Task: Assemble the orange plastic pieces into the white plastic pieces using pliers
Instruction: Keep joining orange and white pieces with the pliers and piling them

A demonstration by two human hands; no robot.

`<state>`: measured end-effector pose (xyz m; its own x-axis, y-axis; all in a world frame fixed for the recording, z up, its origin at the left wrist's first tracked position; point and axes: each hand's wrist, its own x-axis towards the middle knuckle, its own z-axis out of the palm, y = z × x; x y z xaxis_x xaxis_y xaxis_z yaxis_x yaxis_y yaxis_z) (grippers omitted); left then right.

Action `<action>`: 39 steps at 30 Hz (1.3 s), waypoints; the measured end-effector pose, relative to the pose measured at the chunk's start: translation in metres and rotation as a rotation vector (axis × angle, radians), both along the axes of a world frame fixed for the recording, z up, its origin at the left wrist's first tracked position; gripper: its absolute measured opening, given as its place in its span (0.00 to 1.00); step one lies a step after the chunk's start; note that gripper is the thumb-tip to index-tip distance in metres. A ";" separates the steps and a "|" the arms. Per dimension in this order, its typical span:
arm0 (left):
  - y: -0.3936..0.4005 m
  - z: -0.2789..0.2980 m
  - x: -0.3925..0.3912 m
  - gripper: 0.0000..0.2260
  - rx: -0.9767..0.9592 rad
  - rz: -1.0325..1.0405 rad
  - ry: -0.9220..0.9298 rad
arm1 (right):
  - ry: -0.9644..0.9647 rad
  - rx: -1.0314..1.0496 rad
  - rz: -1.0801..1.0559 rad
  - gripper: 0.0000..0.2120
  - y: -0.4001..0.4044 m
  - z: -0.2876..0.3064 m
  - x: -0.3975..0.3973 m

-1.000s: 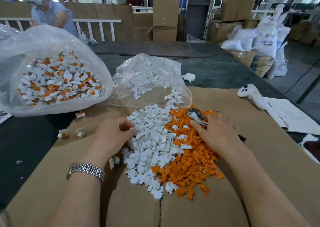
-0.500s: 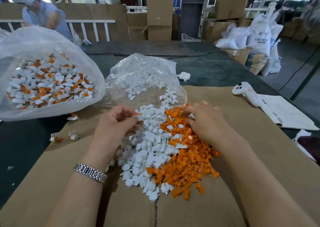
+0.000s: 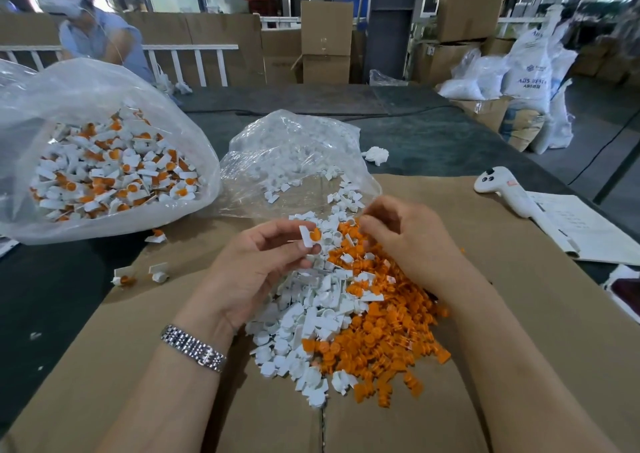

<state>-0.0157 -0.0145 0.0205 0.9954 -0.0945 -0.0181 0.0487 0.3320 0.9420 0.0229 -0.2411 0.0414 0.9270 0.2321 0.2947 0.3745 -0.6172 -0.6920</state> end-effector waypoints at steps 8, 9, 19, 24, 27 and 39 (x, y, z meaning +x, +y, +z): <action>-0.007 0.004 -0.003 0.12 -0.062 0.015 -0.006 | 0.152 0.462 0.200 0.04 0.015 0.000 -0.014; -0.007 0.004 -0.003 0.12 -0.066 0.014 -0.004 | 0.143 0.448 0.182 0.03 0.015 -0.002 -0.014; 0.019 -0.003 -0.005 0.04 0.990 0.718 -0.018 | -0.024 0.170 -0.172 0.04 -0.008 -0.012 0.002; 0.036 -0.010 -0.005 0.06 1.445 0.832 0.045 | 0.005 0.136 -0.135 0.06 -0.007 -0.011 0.001; 0.031 -0.010 -0.001 0.10 1.305 0.661 -0.103 | 0.013 0.126 -0.122 0.07 -0.008 -0.010 -0.001; 0.018 -0.017 0.013 0.05 1.436 0.475 -0.200 | -0.002 0.061 -0.069 0.07 -0.003 -0.012 -0.001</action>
